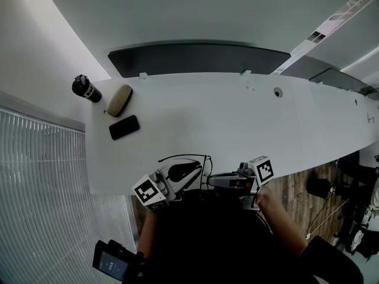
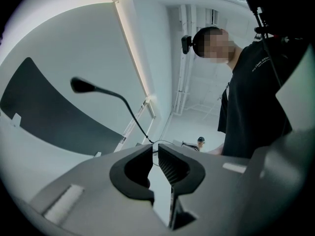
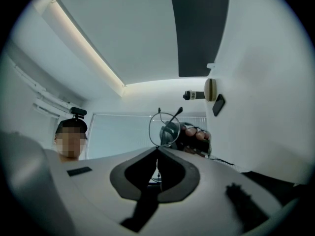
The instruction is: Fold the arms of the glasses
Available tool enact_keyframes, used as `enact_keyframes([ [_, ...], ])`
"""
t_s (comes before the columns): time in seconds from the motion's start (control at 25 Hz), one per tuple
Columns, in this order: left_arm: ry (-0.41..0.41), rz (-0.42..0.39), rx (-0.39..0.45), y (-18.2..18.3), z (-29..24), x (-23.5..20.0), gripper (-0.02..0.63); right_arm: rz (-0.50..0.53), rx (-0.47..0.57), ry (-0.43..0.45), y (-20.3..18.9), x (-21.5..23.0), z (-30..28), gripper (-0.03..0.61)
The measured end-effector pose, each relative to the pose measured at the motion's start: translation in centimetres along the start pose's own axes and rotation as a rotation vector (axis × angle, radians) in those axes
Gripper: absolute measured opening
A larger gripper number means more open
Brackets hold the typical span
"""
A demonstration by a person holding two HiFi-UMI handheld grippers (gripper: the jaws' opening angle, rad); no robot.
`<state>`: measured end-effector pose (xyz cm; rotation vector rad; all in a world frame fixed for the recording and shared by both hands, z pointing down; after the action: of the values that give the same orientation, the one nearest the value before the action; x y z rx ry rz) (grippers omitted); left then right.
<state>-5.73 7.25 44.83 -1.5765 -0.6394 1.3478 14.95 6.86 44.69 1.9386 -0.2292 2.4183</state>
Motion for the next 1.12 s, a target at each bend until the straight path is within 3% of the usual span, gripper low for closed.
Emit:
enact_keyframes([
  [0.2,0.143,-0.075,-0.002,0.3,2.2,-0.4,0.044,0.020,0.050,0.019,0.5,-0.7,0.7,0.011],
  [0.48,0.459,-0.256,0.045,0.5,6.4,-0.4,0.046,0.020,0.124,0.016,0.4,-0.3,2.8,0.011],
  [0.6,0.548,-0.308,0.048,0.7,7.1,-0.4,0.101,0.013,0.125,0.005,0.1,-0.2,3.2,0.011],
  [0.68,0.569,-0.329,0.028,0.8,7.1,-0.5,0.161,0.005,0.123,-0.002,0.0,0.0,3.3,0.011],
  [1.12,0.520,-0.399,-0.032,1.9,5.2,0.1,0.152,0.009,0.106,0.004,0.0,0.1,2.7,0.011],
])
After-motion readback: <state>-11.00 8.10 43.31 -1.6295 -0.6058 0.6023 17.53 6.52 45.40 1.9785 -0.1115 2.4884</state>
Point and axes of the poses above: the fingertips, and each gripper's own axes: z backward along the fingers, x to its right, y out of its top, the point moved 10 cm from there along z, backward along the fingers, and after that the axes turned 10 degrees about -x, right-handed, at the moved point
